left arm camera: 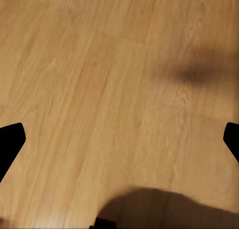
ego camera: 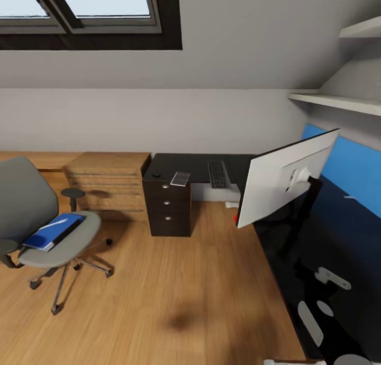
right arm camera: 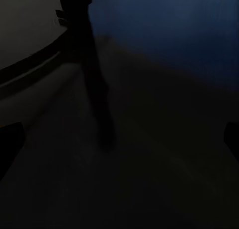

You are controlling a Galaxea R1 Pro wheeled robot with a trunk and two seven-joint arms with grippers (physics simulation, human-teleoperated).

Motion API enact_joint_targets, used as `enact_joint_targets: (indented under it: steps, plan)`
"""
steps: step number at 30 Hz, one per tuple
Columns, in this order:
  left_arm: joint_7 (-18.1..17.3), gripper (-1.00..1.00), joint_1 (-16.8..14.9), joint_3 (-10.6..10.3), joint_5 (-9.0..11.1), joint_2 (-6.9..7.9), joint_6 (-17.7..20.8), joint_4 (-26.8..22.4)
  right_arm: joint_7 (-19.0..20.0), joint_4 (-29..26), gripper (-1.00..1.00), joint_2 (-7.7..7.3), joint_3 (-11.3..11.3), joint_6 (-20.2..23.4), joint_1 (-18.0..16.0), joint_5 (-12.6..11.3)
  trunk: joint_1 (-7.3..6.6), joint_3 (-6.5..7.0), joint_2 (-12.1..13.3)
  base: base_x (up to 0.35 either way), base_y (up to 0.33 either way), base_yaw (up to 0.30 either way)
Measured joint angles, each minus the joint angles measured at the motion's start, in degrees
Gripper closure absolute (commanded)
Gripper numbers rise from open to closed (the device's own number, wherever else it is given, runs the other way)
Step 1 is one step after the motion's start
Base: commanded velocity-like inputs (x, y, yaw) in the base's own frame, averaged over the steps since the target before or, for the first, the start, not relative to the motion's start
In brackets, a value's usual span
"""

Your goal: In the bedroom, organize the workspace by keeping the computer under the desk, ensuring the monitor is on the desk, placing the keyboard on the desk next to the monitor, placing the mouse on the desk next to the keyboard, moving the folder from the swivel chair onto the desk next to the mouse, stacking the notebook on top of the folder with the pen on top of the notebook, and positioning the swivel chair next to the desk.

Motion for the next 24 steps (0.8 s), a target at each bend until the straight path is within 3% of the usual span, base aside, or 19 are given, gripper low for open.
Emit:
enact_joint_targets:
  steps: [9,24]
  plan:
    - [0.00,-1.00,0.00,-0.08,-0.04,-0.07,-0.01,0.23,0.14,2.73,-1.00,-0.26,-0.04,-3.33,0.00,0.03,0.00,-0.02,0.00,0.256,0.002,-0.014]
    - [0.00,-1.00,0.00,-0.10,-0.10,-0.03,-0.02,1.26,0.02,3.62,-1.00,-0.77,-0.03,-5.08,0.00,-0.03,0.00,-0.02,0.00,0.086,0.037,-0.001]
